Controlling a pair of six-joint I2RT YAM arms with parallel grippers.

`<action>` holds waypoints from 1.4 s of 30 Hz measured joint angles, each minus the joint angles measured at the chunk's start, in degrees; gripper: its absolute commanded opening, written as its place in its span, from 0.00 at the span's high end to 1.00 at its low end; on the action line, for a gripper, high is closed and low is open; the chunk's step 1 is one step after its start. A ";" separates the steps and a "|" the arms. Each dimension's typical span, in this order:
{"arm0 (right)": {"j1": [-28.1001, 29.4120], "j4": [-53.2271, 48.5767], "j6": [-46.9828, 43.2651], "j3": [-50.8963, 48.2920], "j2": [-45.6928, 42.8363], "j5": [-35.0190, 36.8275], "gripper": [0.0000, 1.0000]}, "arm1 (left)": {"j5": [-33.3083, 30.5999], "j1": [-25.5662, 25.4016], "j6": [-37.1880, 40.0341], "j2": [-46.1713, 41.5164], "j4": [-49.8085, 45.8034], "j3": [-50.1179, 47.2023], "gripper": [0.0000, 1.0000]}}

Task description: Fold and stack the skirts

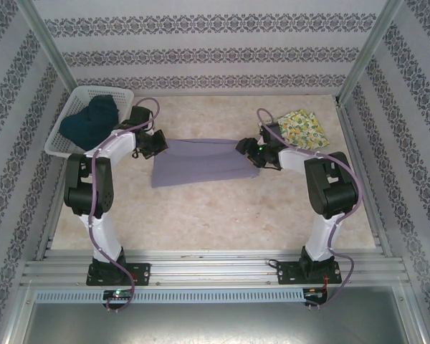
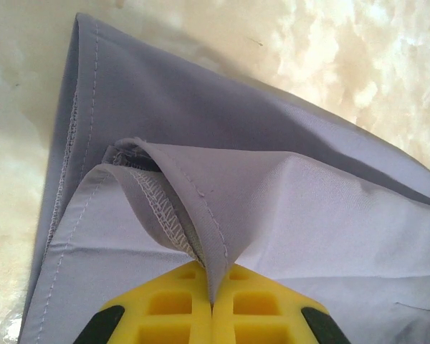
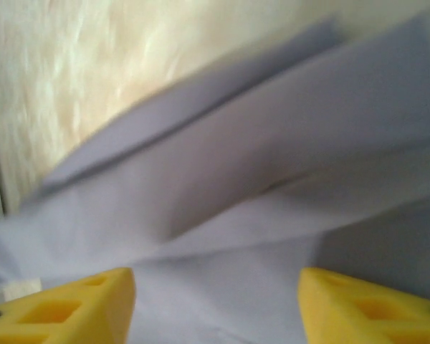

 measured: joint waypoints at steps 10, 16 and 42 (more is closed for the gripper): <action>-1.95 -5.51 0.72 12.46 6.69 0.22 0.56 | 1.18 0.00 -0.02 -0.90 0.04 -0.72 1.00; -1.95 -8.59 0.55 11.67 6.67 1.14 0.45 | 1.38 0.20 -0.04 -1.31 0.11 -1.42 0.95; 4.07 6.82 -2.62 6.71 6.29 -8.57 0.41 | 11.87 4.44 -15.02 18.78 12.90 17.88 0.48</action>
